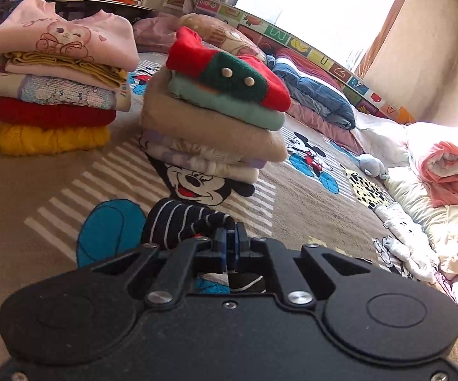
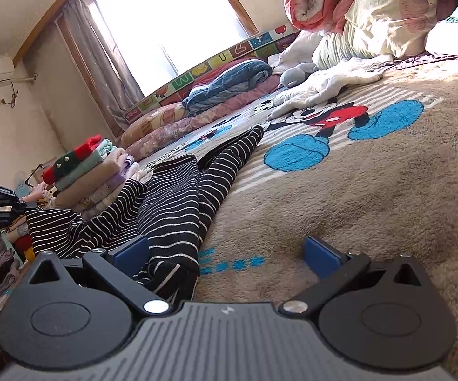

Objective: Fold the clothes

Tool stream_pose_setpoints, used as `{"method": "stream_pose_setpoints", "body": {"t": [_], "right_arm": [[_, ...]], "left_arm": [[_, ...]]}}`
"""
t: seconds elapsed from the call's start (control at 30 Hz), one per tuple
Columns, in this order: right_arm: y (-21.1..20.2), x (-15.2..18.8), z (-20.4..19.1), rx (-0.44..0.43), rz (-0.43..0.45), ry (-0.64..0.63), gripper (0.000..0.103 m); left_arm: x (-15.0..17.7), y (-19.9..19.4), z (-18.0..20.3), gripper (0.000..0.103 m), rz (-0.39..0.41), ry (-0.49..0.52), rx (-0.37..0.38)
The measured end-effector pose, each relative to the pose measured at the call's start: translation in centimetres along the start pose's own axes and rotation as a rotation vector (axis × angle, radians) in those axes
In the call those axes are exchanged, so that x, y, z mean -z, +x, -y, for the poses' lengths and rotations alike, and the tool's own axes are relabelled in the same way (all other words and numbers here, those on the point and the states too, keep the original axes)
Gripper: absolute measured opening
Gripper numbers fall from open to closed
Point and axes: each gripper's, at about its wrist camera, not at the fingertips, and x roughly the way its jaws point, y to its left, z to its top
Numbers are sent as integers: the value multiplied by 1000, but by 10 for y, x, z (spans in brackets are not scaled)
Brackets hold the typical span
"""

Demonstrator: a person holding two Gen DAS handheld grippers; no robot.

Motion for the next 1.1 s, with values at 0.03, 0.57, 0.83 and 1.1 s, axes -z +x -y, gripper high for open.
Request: {"method": "stream_pose_setpoints", "body": {"t": [0.03, 0.57, 0.83, 1.1], "right_arm": [[0, 0, 0, 0, 1, 0, 103], [0, 1, -2, 4, 1, -8, 103], [-1, 2, -2, 0, 2, -12, 103], [-1, 3, -3, 2, 0, -14, 103]], "left_arm": [[0, -2, -6, 2, 3, -9, -5], [37, -3, -96, 3, -119, -181, -110], [55, -14, -160, 35, -119, -489, -57], [26, 4, -152, 36, -81, -397, -121]]}}
